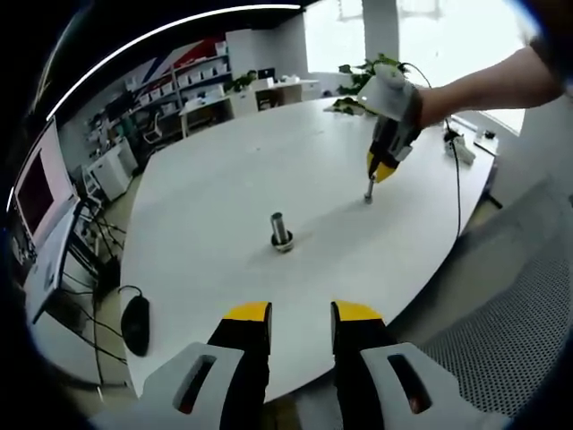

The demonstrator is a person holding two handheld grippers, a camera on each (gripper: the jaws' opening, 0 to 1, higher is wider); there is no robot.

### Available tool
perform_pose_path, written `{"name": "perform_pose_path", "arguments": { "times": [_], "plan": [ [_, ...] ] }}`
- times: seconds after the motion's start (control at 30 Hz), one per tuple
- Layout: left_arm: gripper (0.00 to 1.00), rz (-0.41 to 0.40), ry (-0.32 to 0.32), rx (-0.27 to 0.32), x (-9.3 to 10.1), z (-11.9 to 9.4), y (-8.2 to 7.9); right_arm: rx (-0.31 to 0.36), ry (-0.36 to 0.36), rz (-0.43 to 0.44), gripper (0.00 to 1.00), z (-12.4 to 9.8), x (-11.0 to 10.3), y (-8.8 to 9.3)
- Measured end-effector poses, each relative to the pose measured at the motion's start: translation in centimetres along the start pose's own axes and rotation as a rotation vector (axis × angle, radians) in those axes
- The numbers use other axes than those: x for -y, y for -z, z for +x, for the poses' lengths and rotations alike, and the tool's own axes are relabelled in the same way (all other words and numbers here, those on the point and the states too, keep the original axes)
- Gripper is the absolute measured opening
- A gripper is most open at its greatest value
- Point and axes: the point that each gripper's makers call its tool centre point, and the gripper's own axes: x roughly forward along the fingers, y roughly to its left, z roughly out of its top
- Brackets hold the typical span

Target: Place the washer onto the threaded stud by aligning its center hole with the stud, sliding it down to the base, and recovering from edge contact or off-axis alignment until the washer reaches the visible bottom stop.

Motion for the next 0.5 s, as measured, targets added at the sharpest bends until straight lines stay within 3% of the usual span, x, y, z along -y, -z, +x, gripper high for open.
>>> {"name": "perform_pose_path", "arguments": {
  "times": [0.2, 0.5],
  "plan": [
    [0.24, -0.004, 0.003, -0.006, 0.0, 0.0, 0.1, -0.007, -0.027, 0.049, 0.13, 1.2, 0.4, 0.5],
    [0.24, -0.010, -0.001, -0.008, 0.0, 0.1, 0.2, -0.040, -0.042, 0.044, 0.13, 2.6, 0.3, 1.3]
  ]
}}
